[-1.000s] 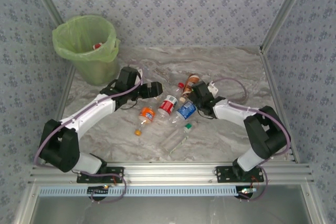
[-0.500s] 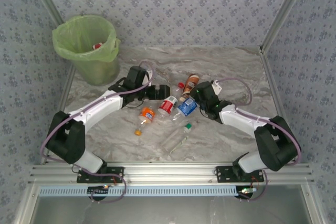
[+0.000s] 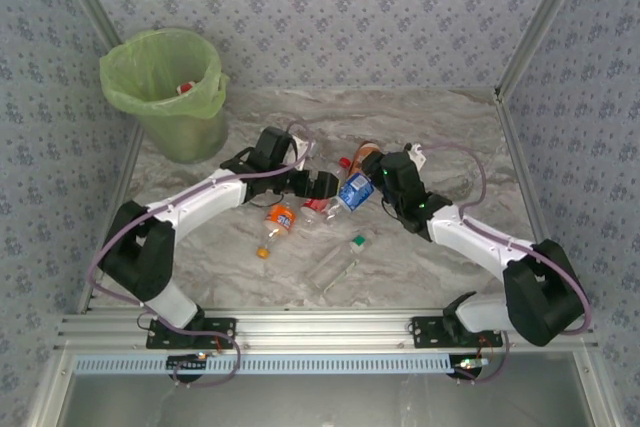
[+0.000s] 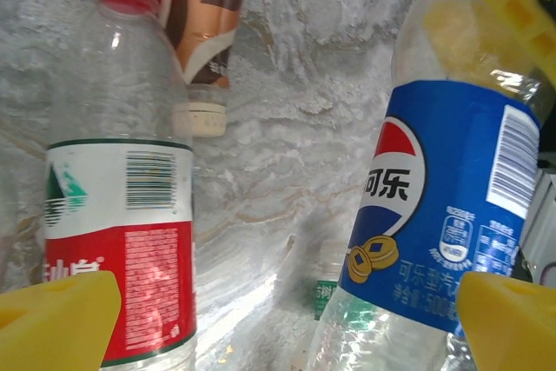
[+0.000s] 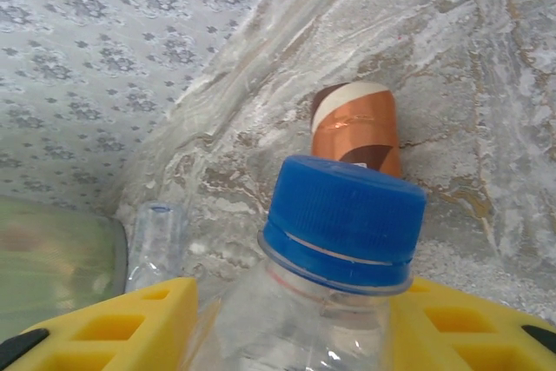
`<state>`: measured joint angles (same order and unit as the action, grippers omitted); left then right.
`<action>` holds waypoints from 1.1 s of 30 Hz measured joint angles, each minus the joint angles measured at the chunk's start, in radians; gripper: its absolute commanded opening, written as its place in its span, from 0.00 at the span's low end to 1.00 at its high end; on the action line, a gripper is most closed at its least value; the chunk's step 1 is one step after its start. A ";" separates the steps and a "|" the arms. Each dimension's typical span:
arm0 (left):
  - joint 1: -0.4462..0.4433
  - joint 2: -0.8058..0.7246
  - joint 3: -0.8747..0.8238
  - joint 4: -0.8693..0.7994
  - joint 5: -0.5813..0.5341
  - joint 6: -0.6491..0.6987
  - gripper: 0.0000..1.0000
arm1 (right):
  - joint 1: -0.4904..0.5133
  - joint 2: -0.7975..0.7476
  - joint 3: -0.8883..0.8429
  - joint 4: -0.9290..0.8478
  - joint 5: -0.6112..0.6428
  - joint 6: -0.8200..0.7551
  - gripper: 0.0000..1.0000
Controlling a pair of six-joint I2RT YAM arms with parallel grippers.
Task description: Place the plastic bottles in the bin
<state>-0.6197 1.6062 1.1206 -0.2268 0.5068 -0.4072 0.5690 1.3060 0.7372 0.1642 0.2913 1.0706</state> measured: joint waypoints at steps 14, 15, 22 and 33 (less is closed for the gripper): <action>-0.002 0.050 0.029 0.079 0.117 0.004 0.94 | 0.002 -0.024 -0.001 0.024 -0.025 -0.068 0.41; -0.002 0.051 0.029 0.087 0.131 0.004 0.95 | 0.002 -0.024 -0.001 0.028 -0.029 -0.071 0.41; -0.029 0.057 0.029 0.122 0.250 0.030 0.94 | 0.014 -0.024 0.000 0.096 -0.069 -0.089 0.41; -0.064 0.102 0.037 0.106 0.294 0.100 0.66 | 0.014 -0.024 0.005 0.121 -0.109 -0.137 0.42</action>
<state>-0.6842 1.7084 1.1576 -0.1204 0.8009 -0.3077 0.5835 1.2823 0.7425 0.2855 0.1818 0.9333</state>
